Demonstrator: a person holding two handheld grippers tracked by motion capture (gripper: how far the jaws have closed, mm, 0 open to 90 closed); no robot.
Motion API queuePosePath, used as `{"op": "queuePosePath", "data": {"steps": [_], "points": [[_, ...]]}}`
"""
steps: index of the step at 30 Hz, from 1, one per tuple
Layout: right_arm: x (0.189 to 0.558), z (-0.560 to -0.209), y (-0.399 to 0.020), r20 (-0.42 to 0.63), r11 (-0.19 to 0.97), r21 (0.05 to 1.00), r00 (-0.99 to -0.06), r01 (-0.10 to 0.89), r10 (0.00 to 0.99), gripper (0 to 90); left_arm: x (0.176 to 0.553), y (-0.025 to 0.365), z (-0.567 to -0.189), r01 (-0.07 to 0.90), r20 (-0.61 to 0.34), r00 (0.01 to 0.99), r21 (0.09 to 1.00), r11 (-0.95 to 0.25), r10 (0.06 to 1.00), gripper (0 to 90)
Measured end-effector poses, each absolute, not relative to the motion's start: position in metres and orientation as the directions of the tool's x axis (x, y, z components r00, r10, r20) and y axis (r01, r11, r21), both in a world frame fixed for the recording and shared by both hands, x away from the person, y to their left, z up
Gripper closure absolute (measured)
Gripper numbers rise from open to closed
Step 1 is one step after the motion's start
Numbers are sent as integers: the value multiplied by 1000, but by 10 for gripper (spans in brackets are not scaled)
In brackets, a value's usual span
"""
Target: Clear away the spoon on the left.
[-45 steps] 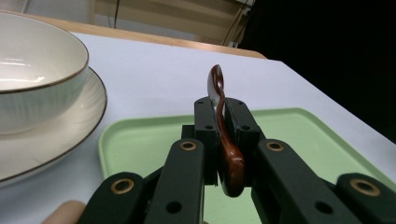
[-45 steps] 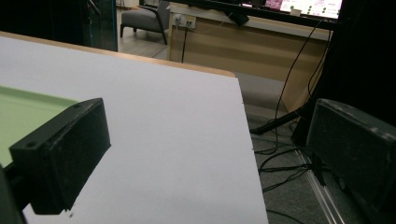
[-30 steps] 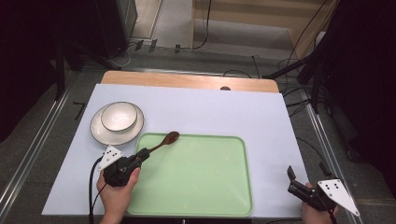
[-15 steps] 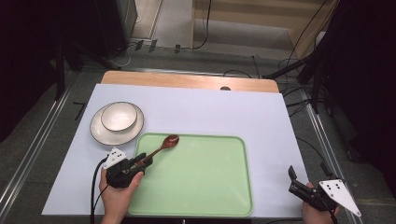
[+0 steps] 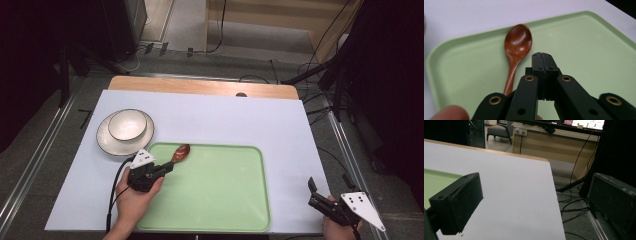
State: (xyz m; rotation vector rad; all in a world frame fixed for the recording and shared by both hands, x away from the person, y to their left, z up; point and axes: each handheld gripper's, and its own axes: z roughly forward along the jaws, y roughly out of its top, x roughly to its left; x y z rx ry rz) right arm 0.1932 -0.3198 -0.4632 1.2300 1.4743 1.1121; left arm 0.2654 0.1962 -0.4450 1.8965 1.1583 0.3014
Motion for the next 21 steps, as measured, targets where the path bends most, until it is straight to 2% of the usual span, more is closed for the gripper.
{"op": "queuePosePath", "data": {"steps": [6, 12, 21], "points": [[193, -463, -323, -69, 86, 978, -96, 189, 993, 0, 290, 168, -447, 644, -217, 542, 727, -236, 812, 900], [193, -464, -324, -69, 86, 979, -98, 186, 993, 0, 310, 141, -456, 684, -196, 503, 685, -250, 842, 900], [193, -464, -323, -68, 87, 979, -104, 187, 992, 0, 323, 141, -465, 700, -177, 437, 683, -210, 882, 900]]}}
